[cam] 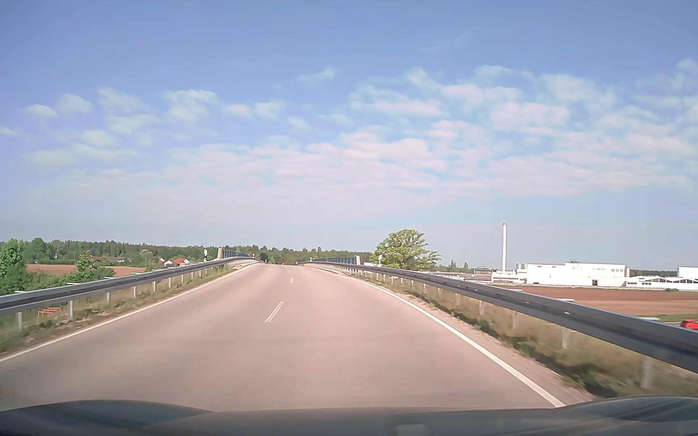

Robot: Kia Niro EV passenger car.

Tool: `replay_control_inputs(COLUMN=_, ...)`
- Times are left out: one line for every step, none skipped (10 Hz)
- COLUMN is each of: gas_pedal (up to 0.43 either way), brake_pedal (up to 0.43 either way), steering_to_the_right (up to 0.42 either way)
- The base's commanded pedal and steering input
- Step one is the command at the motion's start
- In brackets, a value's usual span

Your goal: Follow the waypoints while adhering to traffic rules and regulations

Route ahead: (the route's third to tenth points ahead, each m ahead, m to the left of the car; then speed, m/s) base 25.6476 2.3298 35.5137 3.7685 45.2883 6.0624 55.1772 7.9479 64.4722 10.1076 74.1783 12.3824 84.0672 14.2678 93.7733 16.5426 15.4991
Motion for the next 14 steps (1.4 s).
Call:
replay_control_inputs(gas_pedal=0.157, brake_pedal=0.0, steering_to_the_right=-0.058)
replay_control_inputs(gas_pedal=0.157, brake_pedal=0.0, steering_to_the_right=-0.052)
replay_control_inputs(gas_pedal=0.157, brake_pedal=0.0, steering_to_the_right=-0.048)
replay_control_inputs(gas_pedal=0.157, brake_pedal=0.0, steering_to_the_right=-0.046)
replay_control_inputs(gas_pedal=0.157, brake_pedal=0.0, steering_to_the_right=-0.044)
replay_control_inputs(gas_pedal=0.157, brake_pedal=0.0, steering_to_the_right=-0.042)
replay_control_inputs(gas_pedal=0.157, brake_pedal=0.0, steering_to_the_right=-0.04)
replay_control_inputs(gas_pedal=0.157, brake_pedal=0.0, steering_to_the_right=-0.037)
replay_control_inputs(gas_pedal=0.169, brake_pedal=0.0, steering_to_the_right=-0.033)
replay_control_inputs(gas_pedal=0.169, brake_pedal=0.0, steering_to_the_right=-0.029)
replay_control_inputs(gas_pedal=0.177, brake_pedal=0.0, steering_to_the_right=-0.025)
replay_control_inputs(gas_pedal=0.177, brake_pedal=0.0, steering_to_the_right=-0.024)
replay_control_inputs(gas_pedal=0.189, brake_pedal=0.0, steering_to_the_right=-0.021)
replay_control_inputs(gas_pedal=0.189, brake_pedal=0.0, steering_to_the_right=-0.018)
